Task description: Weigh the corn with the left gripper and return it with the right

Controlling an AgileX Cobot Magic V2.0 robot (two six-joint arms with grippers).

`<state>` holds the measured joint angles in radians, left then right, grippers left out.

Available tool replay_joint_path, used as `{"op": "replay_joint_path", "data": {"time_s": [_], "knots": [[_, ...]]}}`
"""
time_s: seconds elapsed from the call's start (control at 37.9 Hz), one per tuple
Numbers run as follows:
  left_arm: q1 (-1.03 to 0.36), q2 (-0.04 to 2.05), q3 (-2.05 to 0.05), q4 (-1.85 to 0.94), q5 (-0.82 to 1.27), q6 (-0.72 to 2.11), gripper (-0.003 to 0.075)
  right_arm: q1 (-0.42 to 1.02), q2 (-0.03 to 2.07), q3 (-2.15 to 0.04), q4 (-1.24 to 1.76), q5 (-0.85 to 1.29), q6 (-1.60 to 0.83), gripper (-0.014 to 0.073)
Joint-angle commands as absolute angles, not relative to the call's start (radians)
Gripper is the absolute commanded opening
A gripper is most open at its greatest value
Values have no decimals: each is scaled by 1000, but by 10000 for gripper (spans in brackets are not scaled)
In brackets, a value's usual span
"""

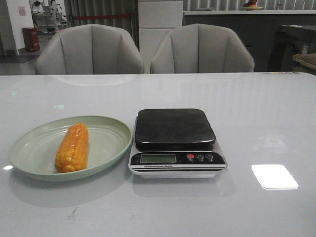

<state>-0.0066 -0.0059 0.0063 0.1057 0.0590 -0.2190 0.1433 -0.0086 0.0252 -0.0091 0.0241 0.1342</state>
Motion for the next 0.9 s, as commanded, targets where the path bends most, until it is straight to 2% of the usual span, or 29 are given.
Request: {"op": "replay_joint_path", "data": {"time_s": [0.0,0.87], "knots": [[-5,-26,37,99,-20,-220,114,136,-28,36,-22,-54,128,191],[-5,-26,37,99,-46,-220,114,136,-28,36,-22,-54,128,191]]}}
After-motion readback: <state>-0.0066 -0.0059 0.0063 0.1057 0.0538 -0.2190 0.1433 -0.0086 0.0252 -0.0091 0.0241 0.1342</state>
